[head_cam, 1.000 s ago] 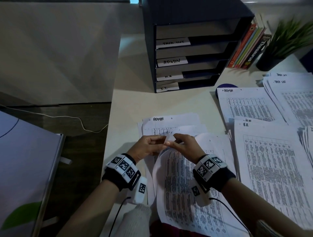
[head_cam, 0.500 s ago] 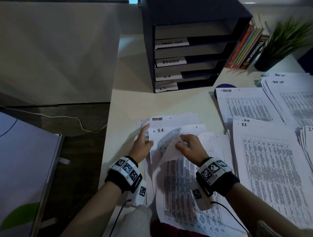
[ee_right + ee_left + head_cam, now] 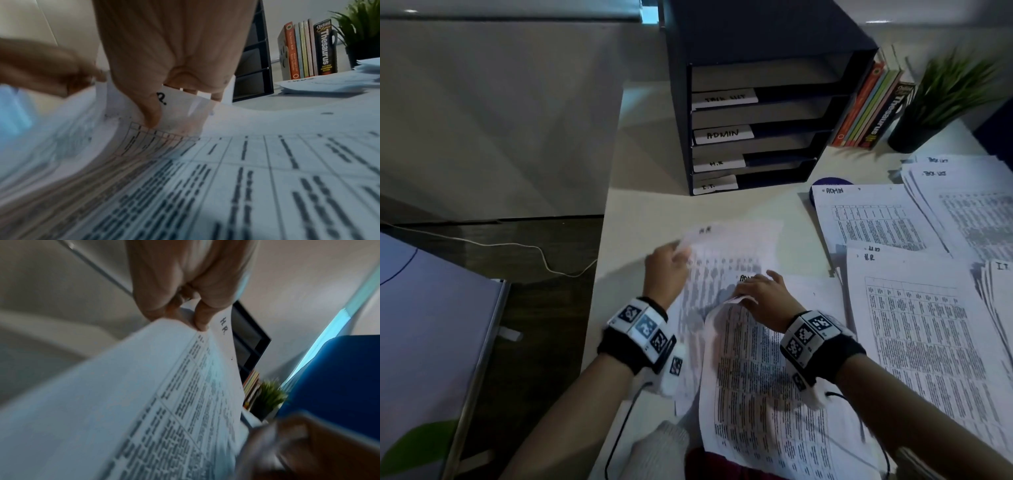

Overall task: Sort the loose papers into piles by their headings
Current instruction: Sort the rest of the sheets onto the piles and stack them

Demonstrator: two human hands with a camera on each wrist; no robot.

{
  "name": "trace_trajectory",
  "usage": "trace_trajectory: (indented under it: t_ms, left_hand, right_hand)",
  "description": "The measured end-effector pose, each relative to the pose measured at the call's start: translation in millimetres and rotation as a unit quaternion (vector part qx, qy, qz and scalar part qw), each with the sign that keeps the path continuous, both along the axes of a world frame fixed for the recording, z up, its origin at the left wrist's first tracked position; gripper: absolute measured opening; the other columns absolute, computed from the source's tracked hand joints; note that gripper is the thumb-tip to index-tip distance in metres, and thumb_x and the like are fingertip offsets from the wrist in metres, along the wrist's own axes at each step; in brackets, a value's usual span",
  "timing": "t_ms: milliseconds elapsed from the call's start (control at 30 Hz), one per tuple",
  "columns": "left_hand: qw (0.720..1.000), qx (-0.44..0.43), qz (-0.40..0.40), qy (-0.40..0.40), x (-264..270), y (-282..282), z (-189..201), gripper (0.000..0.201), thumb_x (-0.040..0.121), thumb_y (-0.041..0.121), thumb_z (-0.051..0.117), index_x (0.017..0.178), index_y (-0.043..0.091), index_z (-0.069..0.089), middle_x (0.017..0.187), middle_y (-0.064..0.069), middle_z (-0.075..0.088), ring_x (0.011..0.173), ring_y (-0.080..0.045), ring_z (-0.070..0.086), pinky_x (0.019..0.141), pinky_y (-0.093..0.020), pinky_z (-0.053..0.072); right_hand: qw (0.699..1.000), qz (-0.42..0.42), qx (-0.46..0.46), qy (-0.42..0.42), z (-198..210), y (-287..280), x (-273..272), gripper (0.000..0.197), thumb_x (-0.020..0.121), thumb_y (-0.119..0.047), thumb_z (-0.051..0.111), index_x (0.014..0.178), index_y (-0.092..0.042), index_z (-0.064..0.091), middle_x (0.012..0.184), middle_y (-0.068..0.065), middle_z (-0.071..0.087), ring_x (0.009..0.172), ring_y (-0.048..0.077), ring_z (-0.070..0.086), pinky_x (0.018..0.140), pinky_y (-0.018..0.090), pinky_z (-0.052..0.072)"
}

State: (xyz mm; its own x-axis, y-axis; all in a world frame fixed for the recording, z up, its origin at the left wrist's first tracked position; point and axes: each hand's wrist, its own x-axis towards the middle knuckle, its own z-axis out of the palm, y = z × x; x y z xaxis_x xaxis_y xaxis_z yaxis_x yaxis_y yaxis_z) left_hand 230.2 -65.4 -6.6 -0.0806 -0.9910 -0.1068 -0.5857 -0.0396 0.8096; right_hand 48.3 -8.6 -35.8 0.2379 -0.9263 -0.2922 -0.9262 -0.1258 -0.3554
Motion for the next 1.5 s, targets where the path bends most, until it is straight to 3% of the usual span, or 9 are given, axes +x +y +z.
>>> trace_trajectory:
  t_ms: [267, 367, 467, 667, 800, 900, 1067, 1367, 1500]
  left_hand:
    - [0.975, -0.218, 0.014, 0.032, 4.8, -38.1, 109.9, 0.028, 0.094, 0.019, 0.051, 0.084, -0.004, 0.063, 0.071, -0.007, 0.059, 0.053, -0.003, 0.048, 0.046, -0.008, 0.038]
    - [0.977, -0.199, -0.058, 0.042, 1.5, -31.6, 120.9, 0.023, 0.093, 0.014, 0.052, 0.09, -0.006, 0.065, 0.062, 0.006, 0.056, 0.046, 0.01, 0.049, 0.044, -0.004, 0.037]
    - [0.974, -0.185, -0.126, 0.032, -7.9, -19.3, 128.7, 0.019, 0.092, 0.014, 0.054, 0.079, 0.004, 0.064, 0.056, 0.015, 0.046, 0.044, 0.015, 0.045, 0.045, -0.003, 0.031]
    - [0.961, -0.123, -0.149, 0.196, -10.0, -4.9, 139.4, 0.059, 0.069, 0.079, 0.044, 0.086, 0.027, 0.064, 0.077, 0.001, 0.066, 0.071, -0.007, 0.057, 0.068, -0.026, 0.049]
    - [0.966, -0.224, -0.076, 0.103, -13.1, 6.0, 139.4, 0.023, 0.084, 0.028, 0.066, 0.079, 0.006, 0.062, 0.065, -0.005, 0.06, 0.055, -0.004, 0.056, 0.052, -0.019, 0.045]
    - [0.948, -0.273, -0.027, 0.162, -13.7, 10.3, 140.6, 0.017, 0.088, 0.016, 0.06, 0.087, 0.0, 0.066, 0.067, 0.006, 0.058, 0.056, 0.013, 0.055, 0.052, -0.004, 0.041]
    - [0.921, -0.25, -0.061, 0.292, -14.9, 18.2, 147.2, 0.02, 0.088, 0.003, 0.056, 0.09, 0.023, 0.06, 0.072, 0.02, 0.068, 0.075, 0.007, 0.065, 0.065, -0.011, 0.051]
    - [0.953, -0.067, -0.032, 0.293, -27.9, 40.8, 79.9, 0.022, 0.076, 0.0, 0.068, 0.097, 0.007, 0.065, 0.08, 0.013, 0.071, 0.079, 0.0, 0.067, 0.071, -0.016, 0.053]
    - [0.951, -0.072, 0.003, 0.302, -46.2, 41.9, 90.5, 0.023, 0.08, 0.001, 0.066, 0.094, 0.019, 0.063, 0.078, 0.021, 0.071, 0.082, 0.0, 0.066, 0.08, -0.027, 0.054]
  right_hand:
    - [0.991, -0.024, -0.128, 0.014, 13.3, -2.7, 5.6, 0.017, 0.085, -0.009, 0.062, 0.099, -0.016, 0.067, 0.115, 0.005, 0.06, 0.115, 0.028, 0.05, 0.107, 0.054, 0.022]
    - [0.933, -0.113, -0.34, -0.032, 56.4, -15.3, 9.2, 0.009, 0.068, -0.017, 0.074, 0.075, -0.015, 0.068, 0.125, 0.019, 0.053, 0.114, 0.044, 0.047, 0.096, 0.057, 0.029]
    - [0.888, -0.096, -0.438, -0.103, 111.4, -31.2, 11.2, 0.016, 0.076, -0.032, 0.057, 0.077, -0.019, 0.067, 0.137, 0.012, 0.041, 0.127, 0.034, 0.029, 0.101, 0.054, 0.023]
    - [0.862, -0.106, -0.442, -0.225, 183.5, -35.2, 12.0, 0.004, 0.076, -0.011, 0.064, 0.079, -0.008, 0.064, 0.082, -0.009, 0.06, 0.082, 0.01, 0.056, 0.098, 0.051, 0.029]
    - [0.783, -0.166, -0.531, -0.277, 204.4, -22.2, 9.9, 0.018, 0.075, -0.006, 0.064, 0.091, -0.006, 0.057, 0.089, -0.022, 0.047, 0.088, -0.005, 0.048, 0.089, 0.054, 0.042]
    - [0.71, -0.292, -0.581, -0.27, 192.9, -10.3, -15.8, 0.048, 0.071, -0.011, 0.067, 0.115, -0.002, 0.05, 0.119, 0.001, 0.048, 0.117, 0.024, 0.045, 0.101, 0.052, 0.036]
    - [0.639, -0.391, -0.324, -0.578, 167.8, 6.0, -48.4, 0.055, 0.07, 0.0, 0.056, 0.123, 0.0, 0.042, 0.109, 0.006, 0.059, 0.099, 0.007, 0.059, 0.086, 0.026, 0.049]
    - [0.685, -0.398, -0.245, -0.559, 99.4, 36.2, -44.6, 0.021, 0.062, 0.001, 0.044, 0.076, -0.014, 0.045, 0.077, 0.002, 0.052, 0.065, -0.004, 0.054, 0.058, 0.01, 0.043]
    - [0.73, -0.371, -0.25, -0.517, 95.6, 44.6, -65.0, 0.02, 0.077, 0.001, 0.052, 0.094, 0.01, 0.05, 0.097, 0.03, 0.058, 0.086, 0.031, 0.06, 0.074, 0.04, 0.052]
